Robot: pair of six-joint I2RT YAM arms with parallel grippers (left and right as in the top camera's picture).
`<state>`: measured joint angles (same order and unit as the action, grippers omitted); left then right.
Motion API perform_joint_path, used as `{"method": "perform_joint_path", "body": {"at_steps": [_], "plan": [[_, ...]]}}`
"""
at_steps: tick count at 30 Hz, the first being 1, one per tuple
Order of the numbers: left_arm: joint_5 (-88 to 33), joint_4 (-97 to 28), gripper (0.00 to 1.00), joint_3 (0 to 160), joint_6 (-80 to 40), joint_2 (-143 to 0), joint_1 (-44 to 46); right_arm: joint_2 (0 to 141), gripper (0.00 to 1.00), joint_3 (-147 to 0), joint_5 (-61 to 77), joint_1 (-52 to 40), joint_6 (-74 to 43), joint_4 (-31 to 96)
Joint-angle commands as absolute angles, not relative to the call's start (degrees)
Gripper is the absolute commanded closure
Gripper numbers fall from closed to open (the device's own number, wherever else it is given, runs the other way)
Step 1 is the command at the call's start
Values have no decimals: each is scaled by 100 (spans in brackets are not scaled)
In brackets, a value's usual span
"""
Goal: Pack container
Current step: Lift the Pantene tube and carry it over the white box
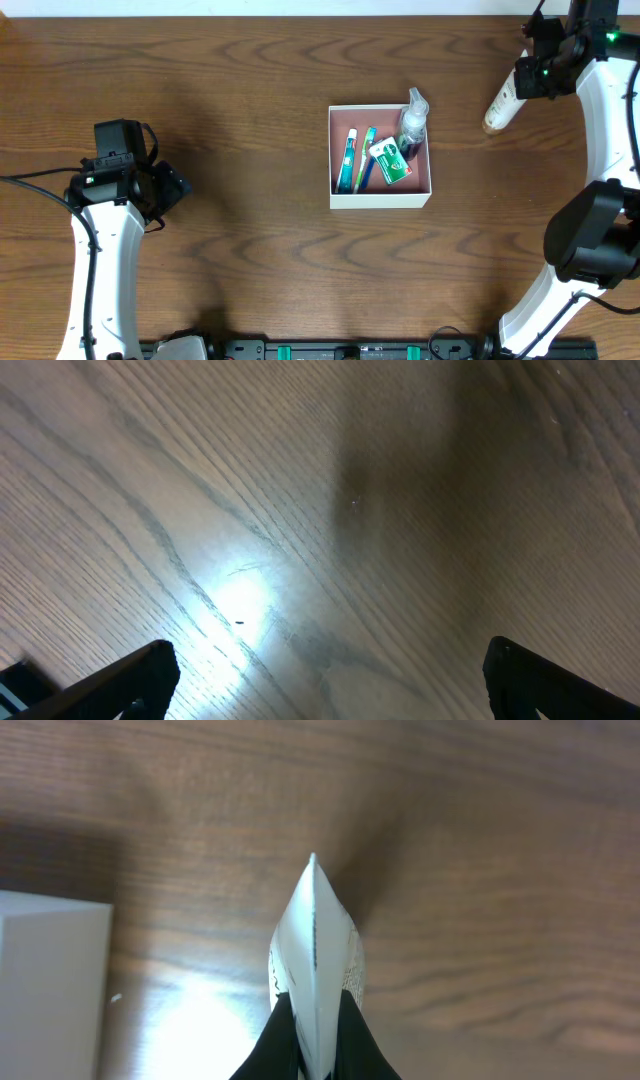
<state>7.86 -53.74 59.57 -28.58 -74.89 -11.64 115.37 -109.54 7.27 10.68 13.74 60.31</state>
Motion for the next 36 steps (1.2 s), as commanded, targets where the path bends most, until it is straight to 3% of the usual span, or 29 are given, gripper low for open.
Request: {"method": "perform_joint_path", "body": {"at_steps": [1, 8, 14, 21, 36], "plan": [[812, -5393, 2, 5957, -2926, -7507, -1199, 11054, 99, -11592, 974, 1070, 840, 6257], [812, -5393, 2, 5957, -2926, -7507, -1199, 10025, 98, -12436, 969, 1070, 30, 7673], [812, -5393, 2, 5957, -2926, -7507, -1199, 8952, 99, -12446, 974, 998, -882, 8641], [812, -5393, 2, 5957, -2926, -7507, -1199, 8571, 98, -12431, 965, 596, -1138, 9362], [812, -5395, 2, 5957, -2926, -7507, -1199, 8595, 99, -10792, 923, -720, -1678, 8464]]}}
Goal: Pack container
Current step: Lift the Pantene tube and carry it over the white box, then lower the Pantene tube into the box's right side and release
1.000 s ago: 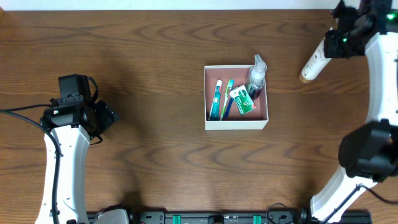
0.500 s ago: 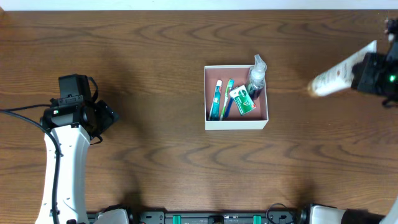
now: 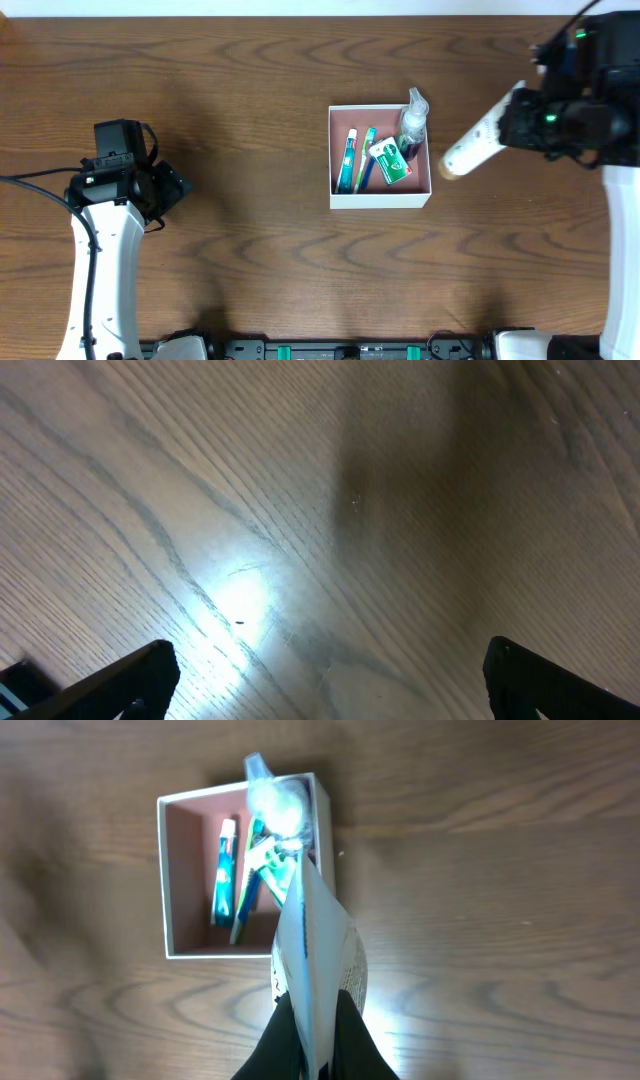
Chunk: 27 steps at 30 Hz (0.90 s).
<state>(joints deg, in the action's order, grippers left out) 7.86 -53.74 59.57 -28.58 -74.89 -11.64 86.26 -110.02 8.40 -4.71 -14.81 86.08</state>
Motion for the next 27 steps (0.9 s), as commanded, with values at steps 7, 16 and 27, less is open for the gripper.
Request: {"method": "perform_joint_path", "body": {"at_steps": [7, 16, 27], "plan": [[812, -5393, 2, 5957, -2926, -7507, -1199, 8600, 99, -9870, 554, -1278, -1994, 7623], [812, -5393, 2, 5957, -2926, -7507, -1199, 8626, 99, -9266, -34, -1900, -1992, 7002], [812, -5393, 2, 5957, -2926, -7507, -1199, 8709, 99, -8510, -513, -2329, -1990, 6294]]}}
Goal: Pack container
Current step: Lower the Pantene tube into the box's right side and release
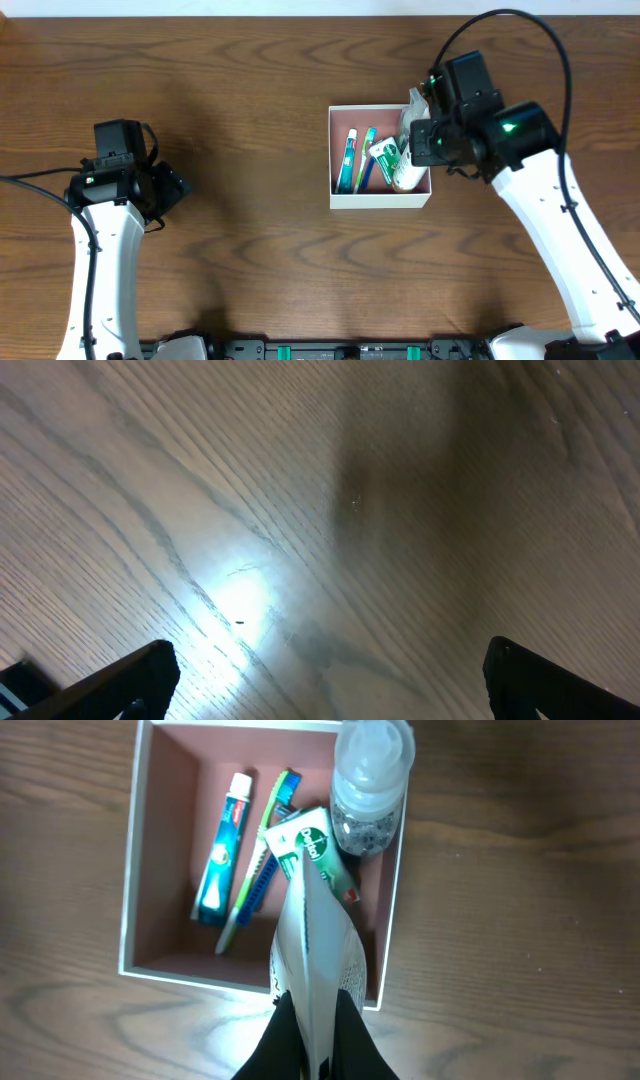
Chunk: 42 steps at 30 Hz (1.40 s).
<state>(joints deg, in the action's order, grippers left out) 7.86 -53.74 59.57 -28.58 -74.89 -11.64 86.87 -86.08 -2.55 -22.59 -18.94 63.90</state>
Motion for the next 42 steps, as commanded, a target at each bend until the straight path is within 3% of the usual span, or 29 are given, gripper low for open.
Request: {"method": "perform_joint_path", "body": {"at_steps": [1, 27, 31, 36, 42], "plan": [[812, -5393, 2, 5957, -2926, -7507, -1199, 8737, 99, -8442, -548, -2333, -1992, 6261], [812, -5393, 2, 5957, -2926, -7507, -1199, 8853, 98, -7520, -707, -2333, -2187, 5483], [812, -5393, 2, 5957, -2926, -7507, -1199, 8853, 91, -7522, -707, -2333, -2185, 5481], [812, -5393, 2, 5957, -2926, -7507, -1199, 8851, 73, -7544, -709, -2331, -2182, 5457], [812, -5393, 2, 5955, -2926, -7507, -1199, 8840, 67, -7806, -709, -2331, -2182, 5500]]}}
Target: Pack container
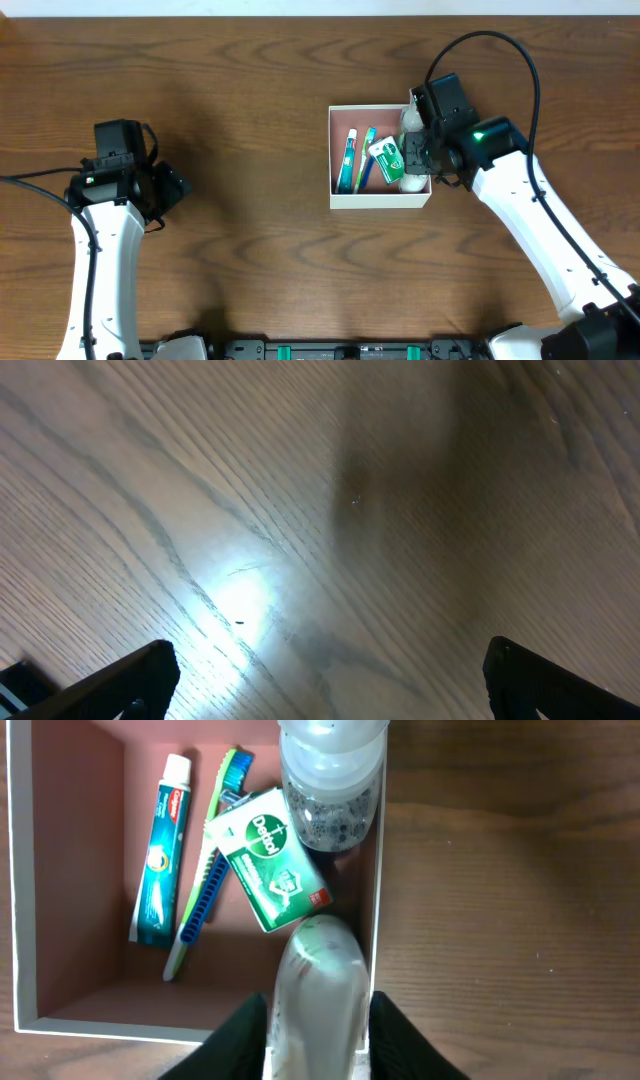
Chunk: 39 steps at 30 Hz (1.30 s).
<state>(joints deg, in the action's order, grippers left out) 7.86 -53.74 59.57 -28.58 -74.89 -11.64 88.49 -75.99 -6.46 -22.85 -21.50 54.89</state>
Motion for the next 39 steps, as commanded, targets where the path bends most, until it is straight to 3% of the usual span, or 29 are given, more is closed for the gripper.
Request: {"method": "perform_joint_path", "body": {"at_steps": [1, 6, 10, 13, 17, 22, 28, 33, 39], "plan": [[812, -5393, 2, 5957, -2926, -7507, -1199, 8840, 66, -7900, -709, -2331, -2176, 5540], [812, -5393, 2, 5957, -2926, -7507, -1199, 8840, 62, -8493, -738, -2327, -2156, 5861], [812, -5393, 2, 5957, -2926, -7507, -1199, 8840, 52, -9113, -1087, -2320, -2071, 6274], [812, -5393, 2, 5955, -2926, -7507, -1199, 8840, 39, -9701, -1551, -2274, -2064, 6744], [812, -5393, 2, 5957, -2926, -7507, -1199, 8838, 2, -10610, -1925, -2102, -2069, 7520], [812, -5393, 2, 5957, -2926, -7507, -1199, 8750, 1, -11579, -2064, -1702, -2056, 8510], [812, -5393, 2, 5957, -2926, -7507, -1199, 8121, 1, -11609, -2123, -676, -2189, 9347], [812, -5393, 2, 5957, -2926, -7507, -1199, 7262, 1, -10949, -1719, 320, -2375, 9153], [812, -5393, 2, 5957, -2926, -7507, -1199, 5994, 1, -9135, -1024, 484, -2554, 8250]]}}
